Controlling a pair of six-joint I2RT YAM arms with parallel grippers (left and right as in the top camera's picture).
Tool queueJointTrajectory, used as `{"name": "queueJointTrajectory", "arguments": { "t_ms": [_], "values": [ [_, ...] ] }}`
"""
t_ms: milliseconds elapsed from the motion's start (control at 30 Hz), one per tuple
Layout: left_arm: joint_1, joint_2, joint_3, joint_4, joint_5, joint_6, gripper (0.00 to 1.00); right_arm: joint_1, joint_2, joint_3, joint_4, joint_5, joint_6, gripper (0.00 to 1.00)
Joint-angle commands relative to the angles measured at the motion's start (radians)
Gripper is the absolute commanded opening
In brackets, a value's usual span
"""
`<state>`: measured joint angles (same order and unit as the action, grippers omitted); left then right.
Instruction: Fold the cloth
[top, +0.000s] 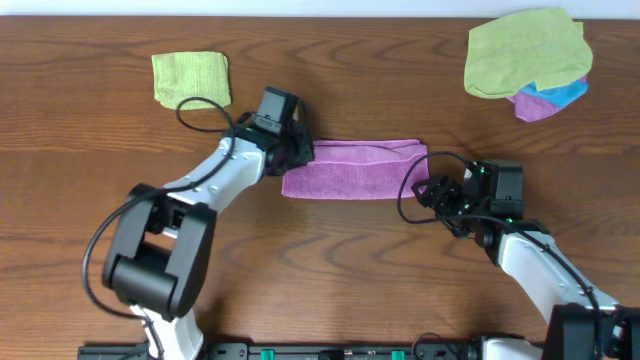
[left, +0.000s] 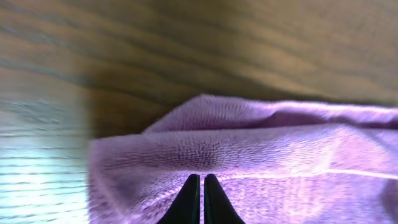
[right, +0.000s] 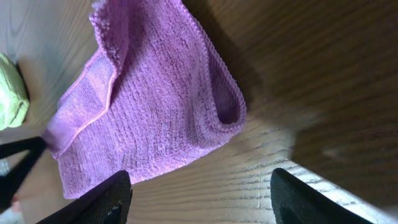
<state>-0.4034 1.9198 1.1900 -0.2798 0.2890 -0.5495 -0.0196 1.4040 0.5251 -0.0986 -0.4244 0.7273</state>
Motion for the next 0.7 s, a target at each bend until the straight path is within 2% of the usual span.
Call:
{"name": "queueJointTrajectory", "arguments": {
  "t_ms": [0, 300, 667],
  "values": [
    [-0.018, 0.067, 0.016, -0.001, 0.0, 0.003, 0.06, -0.005, -0.009, -0.01, 0.016, 0.015, 0.021, 0.72],
    [-0.02, 0.106, 0.016, -0.002, 0.008, 0.003, 0.06, -0.005, 0.045, -0.01, 0.053, 0.024, 0.044, 0.73],
    [-0.02, 0.106, 0.016, -0.005, 0.019, 0.003, 0.06, 0.052, 0.247, -0.01, 0.335, 0.029, 0.122, 0.71]
  ]
}}
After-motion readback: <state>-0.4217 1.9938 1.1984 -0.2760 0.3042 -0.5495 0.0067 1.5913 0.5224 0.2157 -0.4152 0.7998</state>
